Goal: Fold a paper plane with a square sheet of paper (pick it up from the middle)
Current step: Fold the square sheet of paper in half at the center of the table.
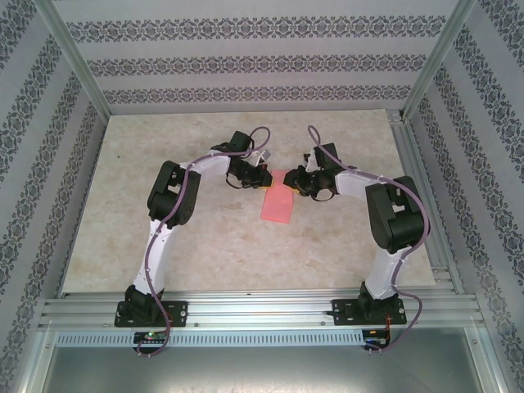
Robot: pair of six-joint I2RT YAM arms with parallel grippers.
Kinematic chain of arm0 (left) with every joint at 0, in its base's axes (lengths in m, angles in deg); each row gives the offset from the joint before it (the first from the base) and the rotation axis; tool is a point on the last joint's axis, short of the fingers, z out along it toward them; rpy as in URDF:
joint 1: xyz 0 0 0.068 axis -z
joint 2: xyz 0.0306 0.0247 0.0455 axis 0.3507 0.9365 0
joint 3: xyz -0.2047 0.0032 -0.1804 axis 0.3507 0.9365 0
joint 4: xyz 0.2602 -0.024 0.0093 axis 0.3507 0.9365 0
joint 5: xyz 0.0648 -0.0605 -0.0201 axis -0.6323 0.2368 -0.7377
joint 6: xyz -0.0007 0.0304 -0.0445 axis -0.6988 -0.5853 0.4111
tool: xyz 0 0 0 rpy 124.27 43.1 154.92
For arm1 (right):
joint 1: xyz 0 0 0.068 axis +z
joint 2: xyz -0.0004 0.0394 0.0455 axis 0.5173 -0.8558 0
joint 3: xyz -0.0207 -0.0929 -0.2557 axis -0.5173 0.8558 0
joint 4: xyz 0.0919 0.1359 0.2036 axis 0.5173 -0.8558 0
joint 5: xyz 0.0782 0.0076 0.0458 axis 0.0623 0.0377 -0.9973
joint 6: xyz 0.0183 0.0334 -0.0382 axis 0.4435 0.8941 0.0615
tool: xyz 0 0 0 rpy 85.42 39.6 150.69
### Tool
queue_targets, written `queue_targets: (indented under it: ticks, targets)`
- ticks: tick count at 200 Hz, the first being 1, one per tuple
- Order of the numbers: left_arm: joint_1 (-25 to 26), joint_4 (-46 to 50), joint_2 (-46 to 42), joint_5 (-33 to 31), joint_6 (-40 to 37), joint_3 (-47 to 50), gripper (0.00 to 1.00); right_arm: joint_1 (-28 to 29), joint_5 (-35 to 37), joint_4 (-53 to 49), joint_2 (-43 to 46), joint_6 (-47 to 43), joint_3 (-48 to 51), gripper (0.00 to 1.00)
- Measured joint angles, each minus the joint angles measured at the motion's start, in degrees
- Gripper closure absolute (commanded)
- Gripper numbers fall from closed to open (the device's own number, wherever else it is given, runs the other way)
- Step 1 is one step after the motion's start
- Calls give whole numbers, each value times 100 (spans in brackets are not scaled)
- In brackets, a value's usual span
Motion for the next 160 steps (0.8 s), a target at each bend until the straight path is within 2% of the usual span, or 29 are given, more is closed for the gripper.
queue_targets:
  ticks: [28, 93, 160]
  targets:
    - [0, 9, 0, -2, -2, 0, 93, -2, -33, 4, -417, -59, 0, 71]
    - [0, 24, 0, 0, -22, 0, 93, -66, -101, -131, -216, -114, -13, 69]
    - [0, 24, 0, 0, -22, 0, 93, -173, -162, -212, -317, -256, -817, 71]
